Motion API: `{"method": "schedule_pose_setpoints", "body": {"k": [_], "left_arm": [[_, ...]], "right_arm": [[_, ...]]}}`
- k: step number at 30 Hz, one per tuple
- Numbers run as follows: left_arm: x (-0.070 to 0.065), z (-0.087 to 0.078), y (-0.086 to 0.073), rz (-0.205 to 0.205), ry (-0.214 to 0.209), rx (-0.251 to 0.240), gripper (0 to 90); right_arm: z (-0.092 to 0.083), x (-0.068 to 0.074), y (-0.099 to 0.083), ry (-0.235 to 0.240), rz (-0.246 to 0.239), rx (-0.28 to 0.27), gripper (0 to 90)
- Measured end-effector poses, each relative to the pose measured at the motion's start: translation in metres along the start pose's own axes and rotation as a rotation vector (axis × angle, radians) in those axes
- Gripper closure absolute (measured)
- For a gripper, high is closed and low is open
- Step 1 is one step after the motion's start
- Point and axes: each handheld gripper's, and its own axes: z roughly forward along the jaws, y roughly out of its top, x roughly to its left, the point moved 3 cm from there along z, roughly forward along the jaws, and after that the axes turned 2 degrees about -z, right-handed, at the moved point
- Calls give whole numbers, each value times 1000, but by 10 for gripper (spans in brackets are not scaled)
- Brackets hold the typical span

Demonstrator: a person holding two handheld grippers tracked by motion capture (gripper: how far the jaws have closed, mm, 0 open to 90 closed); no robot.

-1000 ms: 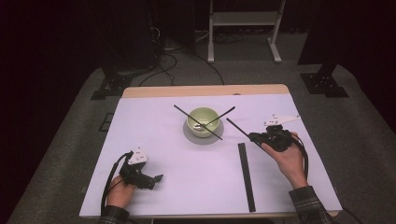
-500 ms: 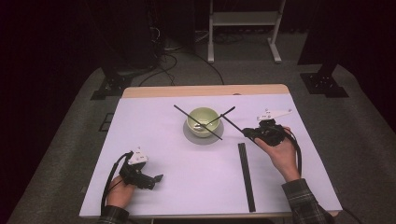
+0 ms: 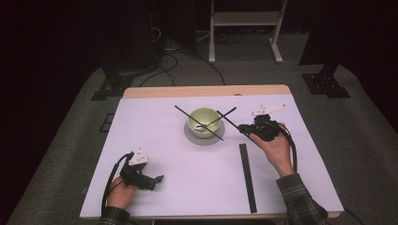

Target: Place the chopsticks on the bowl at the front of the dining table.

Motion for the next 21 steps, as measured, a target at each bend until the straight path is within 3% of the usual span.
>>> {"method": "schedule_pose_setpoints", "body": {"k": [21], "left_arm": [[0,0,0,1,-1,3,0]], "right_arm": [[22,3,28,7,-5,-1,856]]}}
